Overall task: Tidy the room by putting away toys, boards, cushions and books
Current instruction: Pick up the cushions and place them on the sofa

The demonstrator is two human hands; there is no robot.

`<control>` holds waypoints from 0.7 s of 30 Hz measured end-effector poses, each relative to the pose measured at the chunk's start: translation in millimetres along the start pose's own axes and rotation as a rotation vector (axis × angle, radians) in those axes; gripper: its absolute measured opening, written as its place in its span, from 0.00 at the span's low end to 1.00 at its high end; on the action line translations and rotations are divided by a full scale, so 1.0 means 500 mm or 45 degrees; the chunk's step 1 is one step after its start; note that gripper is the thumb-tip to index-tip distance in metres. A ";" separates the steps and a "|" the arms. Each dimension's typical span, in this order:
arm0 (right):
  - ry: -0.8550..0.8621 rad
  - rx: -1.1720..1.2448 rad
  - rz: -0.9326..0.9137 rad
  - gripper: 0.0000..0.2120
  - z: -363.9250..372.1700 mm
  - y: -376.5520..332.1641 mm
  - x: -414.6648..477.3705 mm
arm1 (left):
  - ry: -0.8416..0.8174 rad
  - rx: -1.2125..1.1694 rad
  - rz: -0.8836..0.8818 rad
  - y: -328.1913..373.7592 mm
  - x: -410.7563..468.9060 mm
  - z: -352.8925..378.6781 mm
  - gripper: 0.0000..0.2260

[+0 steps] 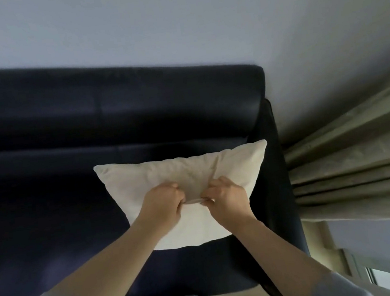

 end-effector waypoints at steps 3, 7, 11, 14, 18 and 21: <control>0.003 0.019 -0.003 0.10 0.020 0.033 0.046 | 0.041 -0.015 -0.020 -0.012 0.054 0.011 0.08; 0.013 0.036 -0.013 0.11 0.036 0.057 0.095 | 0.072 -0.031 -0.028 -0.026 0.108 0.016 0.08; 0.022 0.046 -0.038 0.11 0.043 0.068 0.133 | 0.112 -0.013 -0.013 -0.034 0.143 0.012 0.07; 0.047 0.038 -0.062 0.11 0.047 0.071 0.156 | 0.184 -0.003 0.024 -0.047 0.160 0.010 0.06; 0.126 0.077 -0.104 0.12 0.052 0.077 0.171 | 0.238 0.019 0.083 -0.056 0.170 0.009 0.09; 0.183 0.103 -0.202 0.12 0.058 0.082 0.168 | 0.290 0.008 0.134 -0.060 0.166 0.018 0.09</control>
Point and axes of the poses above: each hand's wrist, its own x-axis towards the middle knuckle, its own z-axis out of the palm, y = z × x, the point moved 3 cm from there along x, towards the middle knuckle, and after that the axes turned 10 degrees about y, right-handed, at the moved point
